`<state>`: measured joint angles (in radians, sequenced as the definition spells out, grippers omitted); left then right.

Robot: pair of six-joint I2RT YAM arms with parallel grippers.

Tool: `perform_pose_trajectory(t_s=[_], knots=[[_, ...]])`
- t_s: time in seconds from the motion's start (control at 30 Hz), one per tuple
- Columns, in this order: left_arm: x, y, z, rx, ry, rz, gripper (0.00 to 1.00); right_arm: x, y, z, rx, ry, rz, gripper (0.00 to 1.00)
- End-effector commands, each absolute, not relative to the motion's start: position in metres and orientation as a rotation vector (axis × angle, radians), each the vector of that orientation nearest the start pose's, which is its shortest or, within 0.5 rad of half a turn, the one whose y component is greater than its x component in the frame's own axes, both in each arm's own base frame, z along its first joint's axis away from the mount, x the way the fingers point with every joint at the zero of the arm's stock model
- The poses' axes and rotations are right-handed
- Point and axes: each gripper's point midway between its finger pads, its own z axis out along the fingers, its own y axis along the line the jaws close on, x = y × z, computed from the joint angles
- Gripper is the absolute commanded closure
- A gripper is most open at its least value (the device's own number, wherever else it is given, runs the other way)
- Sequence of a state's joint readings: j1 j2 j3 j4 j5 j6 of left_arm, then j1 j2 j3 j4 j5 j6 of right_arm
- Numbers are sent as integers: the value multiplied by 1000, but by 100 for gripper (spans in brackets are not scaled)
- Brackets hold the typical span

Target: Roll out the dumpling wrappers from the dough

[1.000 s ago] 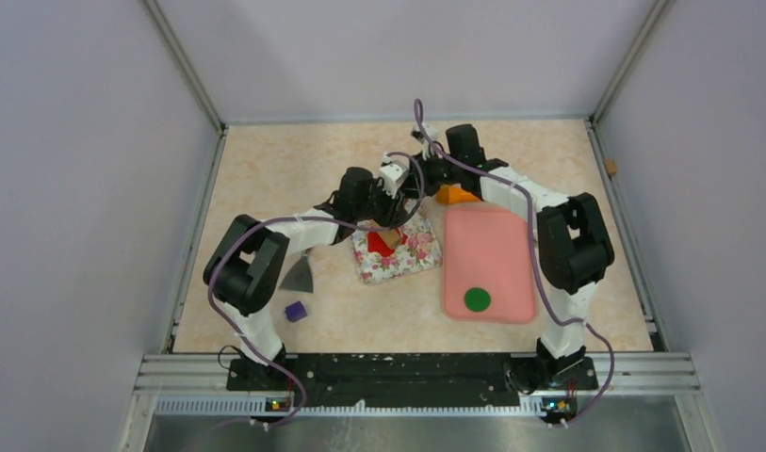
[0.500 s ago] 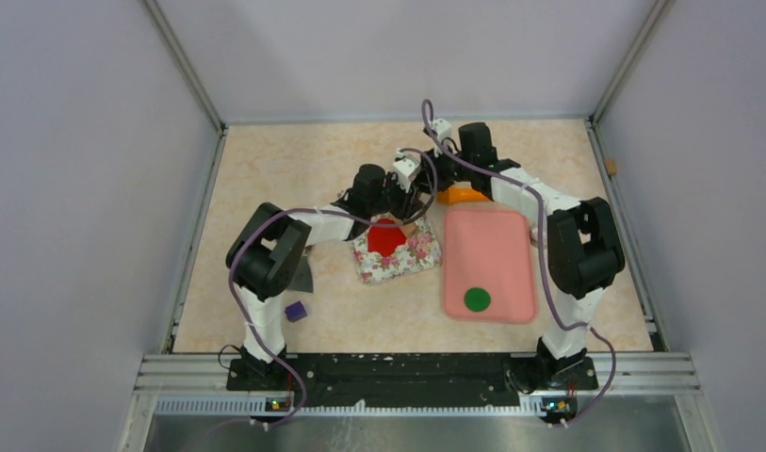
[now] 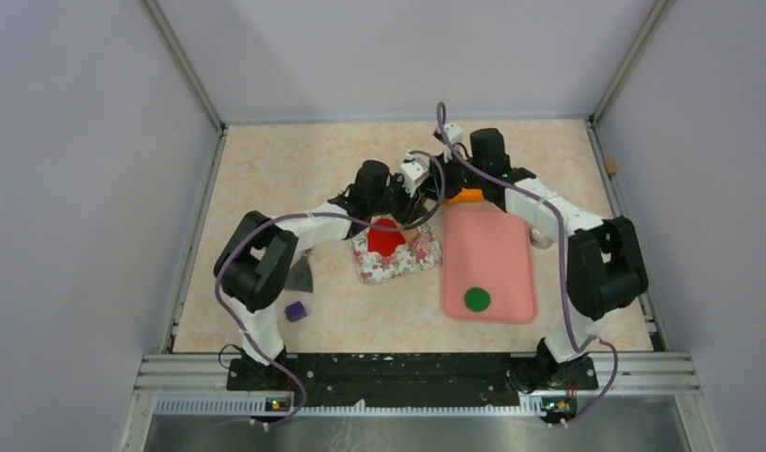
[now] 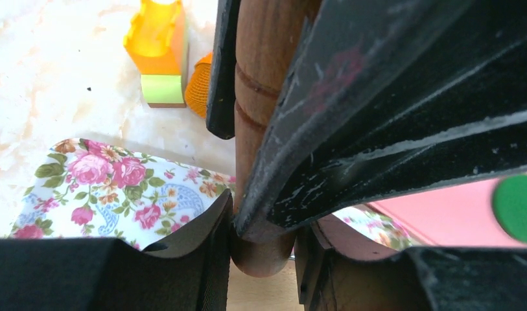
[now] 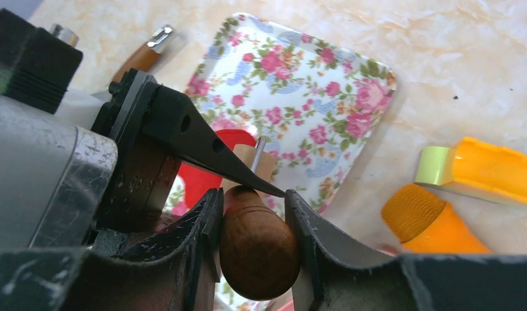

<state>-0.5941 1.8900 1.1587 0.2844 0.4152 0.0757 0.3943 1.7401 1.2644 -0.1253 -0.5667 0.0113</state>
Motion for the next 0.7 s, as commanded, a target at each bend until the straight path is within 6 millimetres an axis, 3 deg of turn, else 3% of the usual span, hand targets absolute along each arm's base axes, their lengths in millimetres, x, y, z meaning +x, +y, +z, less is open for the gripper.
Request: perform_pose_trajectory(t_s=[0.0, 0.07, 0.23, 0.37, 0.67], knots=[[402, -305, 152, 893, 1768, -556, 100, 337, 286, 189, -866, 1956, 920, 100], [387, -295, 140, 928, 1779, -535, 100, 327, 291, 193, -836, 1931, 925, 100], [370, -272, 122, 893, 1852, -490, 100, 306, 312, 174, -861, 1947, 948, 100], [365, -265, 107, 847, 1894, -507, 100, 305, 325, 161, -888, 1948, 938, 100], [364, -279, 52, 832, 1949, -605, 100, 316, 303, 103, -952, 2073, 714, 100]])
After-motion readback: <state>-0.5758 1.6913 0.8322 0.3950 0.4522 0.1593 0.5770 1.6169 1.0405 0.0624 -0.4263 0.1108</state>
